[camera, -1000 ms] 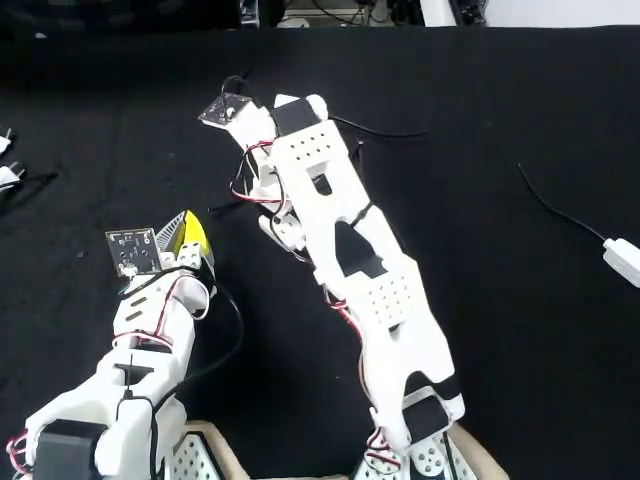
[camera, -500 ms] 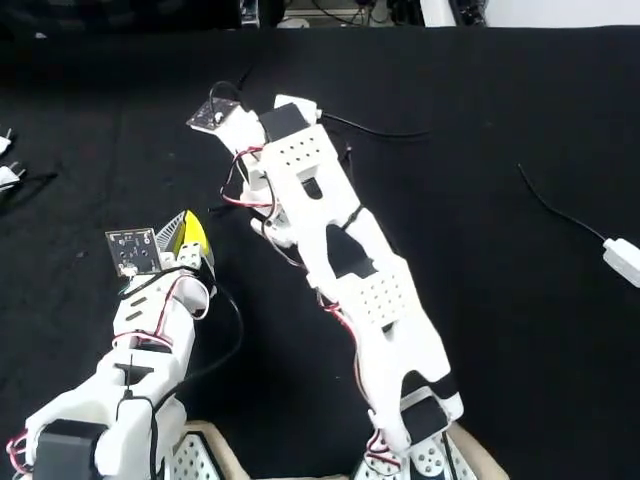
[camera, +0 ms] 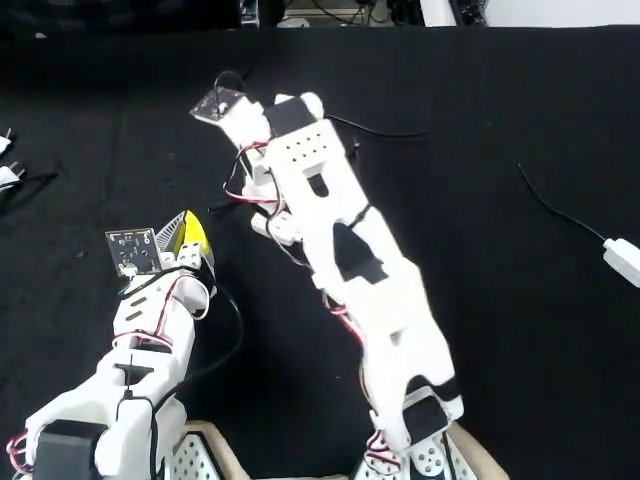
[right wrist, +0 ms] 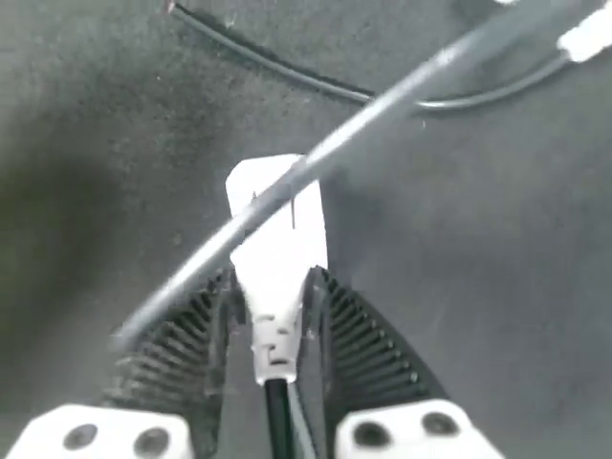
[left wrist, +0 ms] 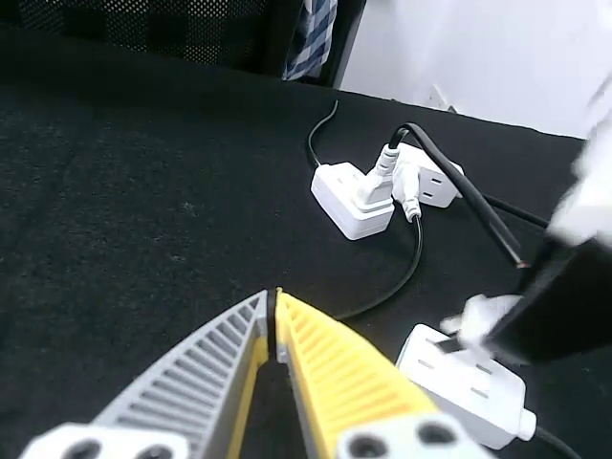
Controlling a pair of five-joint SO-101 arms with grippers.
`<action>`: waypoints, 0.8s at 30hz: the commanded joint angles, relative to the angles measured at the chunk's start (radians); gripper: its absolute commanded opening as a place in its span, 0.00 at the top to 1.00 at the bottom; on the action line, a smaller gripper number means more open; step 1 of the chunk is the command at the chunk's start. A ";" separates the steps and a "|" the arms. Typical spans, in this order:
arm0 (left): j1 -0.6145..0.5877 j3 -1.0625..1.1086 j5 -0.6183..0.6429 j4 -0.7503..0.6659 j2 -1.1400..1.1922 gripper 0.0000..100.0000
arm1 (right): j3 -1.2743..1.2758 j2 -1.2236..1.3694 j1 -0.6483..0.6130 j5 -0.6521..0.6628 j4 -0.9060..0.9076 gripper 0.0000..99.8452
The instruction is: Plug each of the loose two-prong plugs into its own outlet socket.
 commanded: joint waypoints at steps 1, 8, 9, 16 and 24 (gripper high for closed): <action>0.022 0.015 0.008 -0.005 -0.012 0.97 | 0.147 -0.239 -0.026 -0.008 0.025 0.99; 0.091 0.018 0.008 -0.206 -0.005 0.97 | 0.458 -0.657 -0.064 -0.005 0.018 0.99; 0.102 0.018 0.008 -0.258 -0.003 0.97 | 0.499 -0.714 -0.072 -0.005 0.018 0.99; 0.214 0.018 0.008 -0.321 -0.006 0.97 | 0.868 -1.038 -0.118 -0.012 -0.020 0.99; 0.367 0.018 0.008 -0.324 -0.012 0.97 | 1.161 -1.280 -0.118 -0.003 -0.127 0.99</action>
